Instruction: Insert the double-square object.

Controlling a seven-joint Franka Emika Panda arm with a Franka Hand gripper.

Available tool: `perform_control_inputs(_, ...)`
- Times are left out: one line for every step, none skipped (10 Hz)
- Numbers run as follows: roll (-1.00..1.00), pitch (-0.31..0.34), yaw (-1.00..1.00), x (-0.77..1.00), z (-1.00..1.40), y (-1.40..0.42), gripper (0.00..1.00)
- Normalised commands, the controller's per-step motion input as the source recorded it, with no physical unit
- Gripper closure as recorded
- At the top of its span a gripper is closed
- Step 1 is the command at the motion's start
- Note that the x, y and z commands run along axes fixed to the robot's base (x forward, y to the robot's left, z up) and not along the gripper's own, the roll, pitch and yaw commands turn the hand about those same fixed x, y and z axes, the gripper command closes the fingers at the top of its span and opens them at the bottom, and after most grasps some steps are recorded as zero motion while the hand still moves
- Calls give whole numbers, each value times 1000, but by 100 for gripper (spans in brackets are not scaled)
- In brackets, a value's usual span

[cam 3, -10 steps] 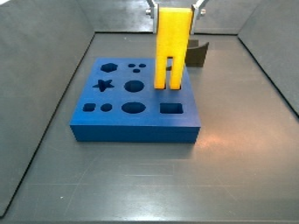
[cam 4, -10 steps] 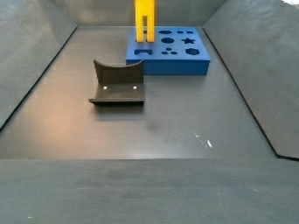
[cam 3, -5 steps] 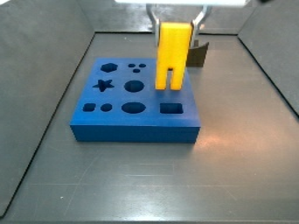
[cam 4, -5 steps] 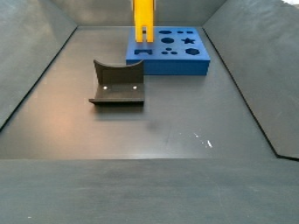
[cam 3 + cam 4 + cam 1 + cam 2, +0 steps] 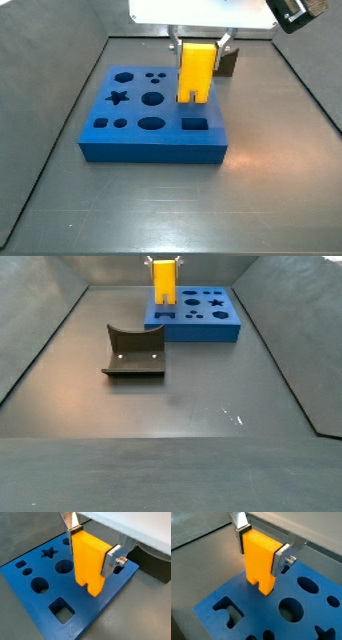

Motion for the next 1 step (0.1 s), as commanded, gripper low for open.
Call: perform_control_inputs(0, 0, 0, 0, 0, 0, 100)
